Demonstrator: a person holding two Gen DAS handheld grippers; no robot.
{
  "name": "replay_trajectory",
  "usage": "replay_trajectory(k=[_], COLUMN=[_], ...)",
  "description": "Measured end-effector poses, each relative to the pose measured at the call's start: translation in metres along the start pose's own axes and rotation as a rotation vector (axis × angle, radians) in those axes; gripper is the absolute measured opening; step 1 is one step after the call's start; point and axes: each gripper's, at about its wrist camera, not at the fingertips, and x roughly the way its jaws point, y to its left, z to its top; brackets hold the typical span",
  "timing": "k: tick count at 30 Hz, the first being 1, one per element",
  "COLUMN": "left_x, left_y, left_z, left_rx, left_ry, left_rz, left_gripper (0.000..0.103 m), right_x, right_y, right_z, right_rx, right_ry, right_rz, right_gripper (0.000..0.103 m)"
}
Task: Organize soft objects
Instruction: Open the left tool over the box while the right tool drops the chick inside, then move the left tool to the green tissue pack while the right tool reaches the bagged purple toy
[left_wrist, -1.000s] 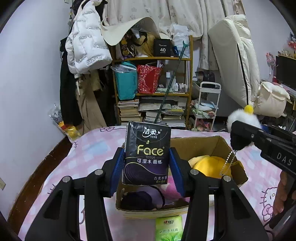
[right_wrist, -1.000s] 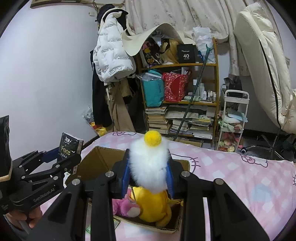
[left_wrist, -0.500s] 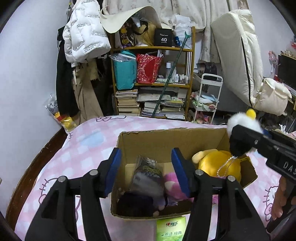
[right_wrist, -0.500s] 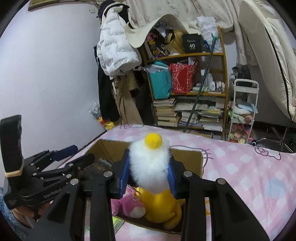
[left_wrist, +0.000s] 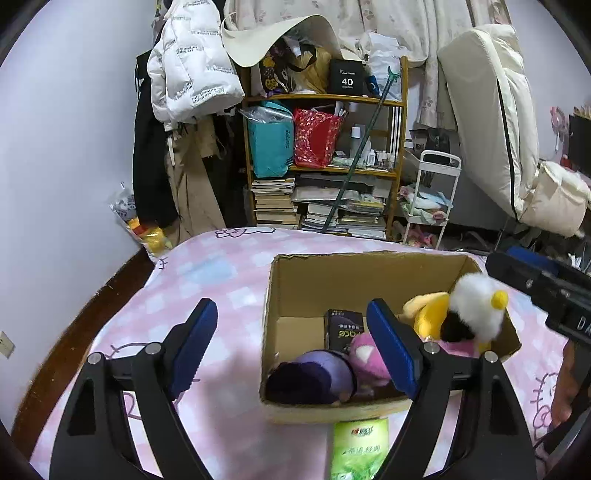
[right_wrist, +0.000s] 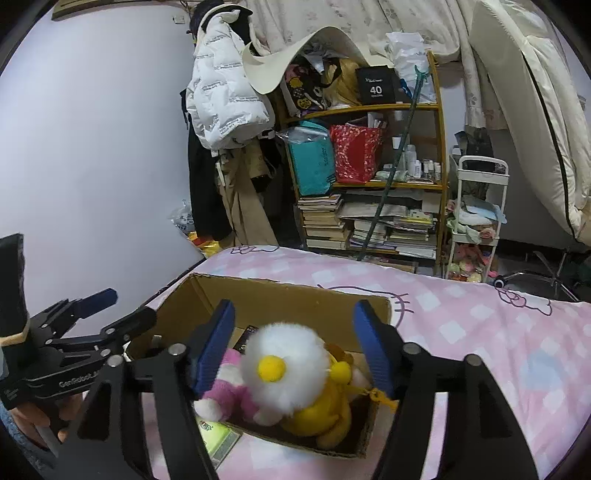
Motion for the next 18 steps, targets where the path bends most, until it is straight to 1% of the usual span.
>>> replay_trajectory(k=[1,2,4,8,9,10,14,18], left_x=[-0.003,-0.006,-0.011,-0.021,-0.024,-0.027,-0.041,-0.056], left_y=[0.001,0.002,0.003,0.001,0.0,-0.001,-0.001,-0.001], left_z=[-0.001,-0.002,-0.003,-0.009,-0.01,-0.012,-0.016,-0.02], left_rx=[0.0,-0.003,-0.005,0.005,0.008,0.01,-0.007,0.012], left_ry=[0.0,0.0,0.003,0.014,0.017,0.02,0.005,-0.003], left_rz=[0.001,0.0,-0.006,-0.015,-0.014,-0.016,0.002,-0.014], left_gripper=[0.082,0.082,0.083,0.083,0.083,0.083,0.083,0.083], right_x=[-0.003,-0.006,-0.012,-0.024,-0.026,-0.029,-0.044,-0.056], right_y=[-0.001,-0.002,-0.003,-0.002,-0.002,-0.002,-0.003,-0.004], right_z=[0.001,0.0,0.0,-0.002,-0.003,-0.004,-0.009,-0.011], right_rx=[0.006,0.011,0.016,-0.004,-0.008,-0.009,0.007,0.02], right_ry=[-0.005,-0.009,-0.017,-0.015,-0.01,-0.009,-0.021,-0.01], right_rz=[-0.001,-0.003,-0.009,-0.042,-0.048,-0.054,-0.064,-0.075], right_gripper=[0.078,0.085,0.093,0.095,0.097,0.102,0.103,0.103])
